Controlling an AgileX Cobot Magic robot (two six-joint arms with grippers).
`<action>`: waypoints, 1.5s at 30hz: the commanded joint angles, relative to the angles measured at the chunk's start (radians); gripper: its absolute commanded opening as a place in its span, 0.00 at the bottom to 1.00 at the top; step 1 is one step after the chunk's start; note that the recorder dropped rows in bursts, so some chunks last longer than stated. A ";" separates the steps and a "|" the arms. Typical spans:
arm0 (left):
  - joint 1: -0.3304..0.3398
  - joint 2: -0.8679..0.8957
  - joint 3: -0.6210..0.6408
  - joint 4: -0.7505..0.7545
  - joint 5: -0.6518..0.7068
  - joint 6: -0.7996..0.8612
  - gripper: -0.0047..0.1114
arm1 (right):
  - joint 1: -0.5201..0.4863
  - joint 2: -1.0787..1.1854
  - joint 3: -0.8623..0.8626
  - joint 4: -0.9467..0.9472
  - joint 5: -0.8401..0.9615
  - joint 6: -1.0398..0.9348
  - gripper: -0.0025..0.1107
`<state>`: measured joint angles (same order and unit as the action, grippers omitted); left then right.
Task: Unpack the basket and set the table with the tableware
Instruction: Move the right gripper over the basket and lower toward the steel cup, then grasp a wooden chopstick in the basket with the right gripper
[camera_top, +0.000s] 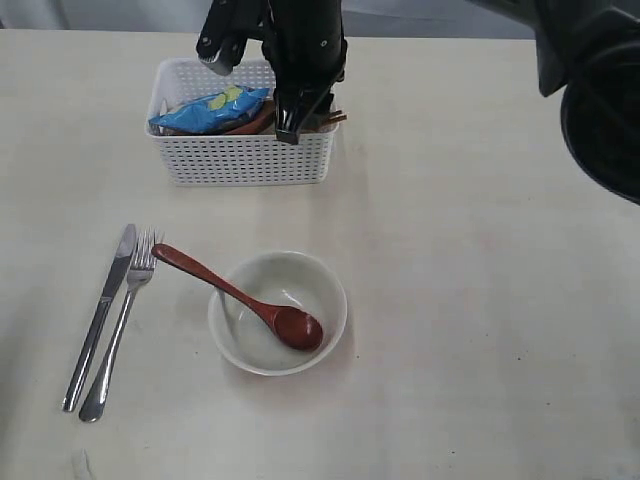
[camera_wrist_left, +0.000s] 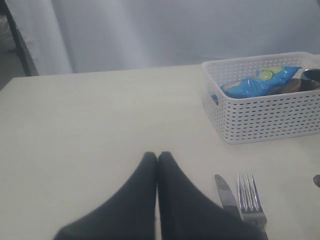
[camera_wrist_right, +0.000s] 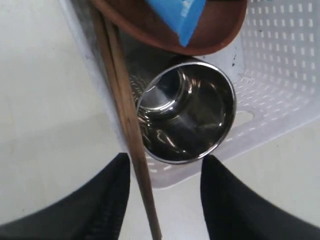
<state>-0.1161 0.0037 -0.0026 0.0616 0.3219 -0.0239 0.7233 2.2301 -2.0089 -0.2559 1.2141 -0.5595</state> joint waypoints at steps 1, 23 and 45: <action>0.002 -0.004 0.003 -0.005 -0.002 0.002 0.04 | 0.000 0.007 -0.007 -0.013 0.007 -0.011 0.41; 0.002 -0.004 0.003 -0.005 -0.002 0.002 0.04 | -0.023 0.017 0.044 -0.060 0.007 -0.013 0.19; 0.002 -0.004 0.003 -0.005 -0.002 0.002 0.04 | 0.002 -0.074 0.039 -0.100 0.007 -0.055 0.02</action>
<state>-0.1161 0.0037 -0.0026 0.0616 0.3219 -0.0239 0.7173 2.1763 -1.9690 -0.3305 1.2233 -0.6093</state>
